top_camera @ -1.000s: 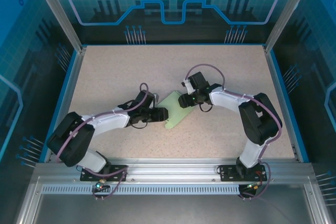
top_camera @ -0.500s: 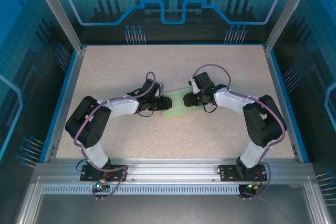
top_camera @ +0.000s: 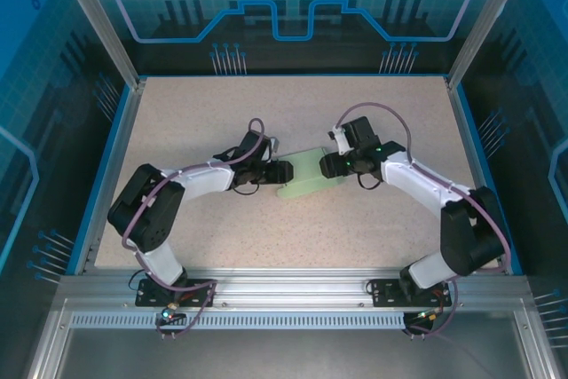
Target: Fold the paper box
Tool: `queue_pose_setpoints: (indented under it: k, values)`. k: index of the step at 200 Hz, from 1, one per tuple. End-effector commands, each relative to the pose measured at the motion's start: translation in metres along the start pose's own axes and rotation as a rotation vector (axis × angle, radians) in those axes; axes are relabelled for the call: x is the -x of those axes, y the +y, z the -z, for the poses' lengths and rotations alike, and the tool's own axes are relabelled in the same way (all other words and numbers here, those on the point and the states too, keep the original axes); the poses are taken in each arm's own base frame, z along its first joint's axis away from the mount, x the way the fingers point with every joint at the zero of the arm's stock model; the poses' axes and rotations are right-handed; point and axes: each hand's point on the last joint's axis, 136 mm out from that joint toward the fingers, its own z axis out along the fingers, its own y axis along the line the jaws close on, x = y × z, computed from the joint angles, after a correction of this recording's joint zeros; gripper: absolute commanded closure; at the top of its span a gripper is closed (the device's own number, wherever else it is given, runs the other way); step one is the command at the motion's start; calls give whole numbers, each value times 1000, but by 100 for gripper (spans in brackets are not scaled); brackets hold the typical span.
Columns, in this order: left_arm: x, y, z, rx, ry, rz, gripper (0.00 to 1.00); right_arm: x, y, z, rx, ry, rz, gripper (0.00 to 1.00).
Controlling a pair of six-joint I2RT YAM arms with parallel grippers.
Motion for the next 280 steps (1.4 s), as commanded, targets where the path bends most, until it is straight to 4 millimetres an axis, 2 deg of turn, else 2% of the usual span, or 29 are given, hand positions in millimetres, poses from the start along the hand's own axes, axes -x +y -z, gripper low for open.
queue_pose_setpoints:
  k: [1, 24, 42, 53, 57, 66, 85, 107, 167, 194, 196, 203, 233, 251, 280]
  values:
    - [21, 4, 16, 47, -60, -66, 34, -31, 2, 7, -39, 83, 52, 38]
    - [35, 9, 21, 59, -81, -102, 33, -52, 13, 12, -54, 138, 68, 37]
    - [49, 1, 19, 15, -84, -148, 32, -67, 30, 10, 43, 171, 1, 37]
    - [57, -3, 14, 0, -75, -176, 31, -67, 43, 9, 113, 162, -43, 36]
    - [59, -4, 12, -6, -67, -186, 31, -78, 45, 5, 132, 185, -62, 36]
    - [64, -9, 7, -20, -55, -208, 30, -83, 51, 0, 173, 190, -93, 36]
    - [69, -16, -7, -63, 5, -232, 28, -86, 59, -10, 224, 195, -136, 36]
    - [65, -24, -20, -115, 94, -254, 28, -77, 65, -21, 280, 180, -177, 36]
    - [45, -38, -22, -234, 200, -245, 30, -43, 47, -38, 388, 141, -290, 36]
    - [35, -41, -17, -262, 218, -213, 32, -35, 27, -43, 387, 132, -331, 36]
    - [34, -41, -16, -268, 218, -210, 32, -26, 27, -42, 392, 113, -326, 36]
    - [30, -43, -14, -286, 225, -194, 32, -18, 21, -42, 397, 100, -337, 36]
    - [17, -51, -4, -355, 226, -139, 33, -5, 3, -47, 393, 84, -361, 36]
    - [19, -51, 2, -350, 202, -144, 32, -6, -1, -47, 389, 90, -363, 36]
    - [42, -47, 14, -273, 87, -182, 29, -18, -1, -46, 368, 100, -363, 36]
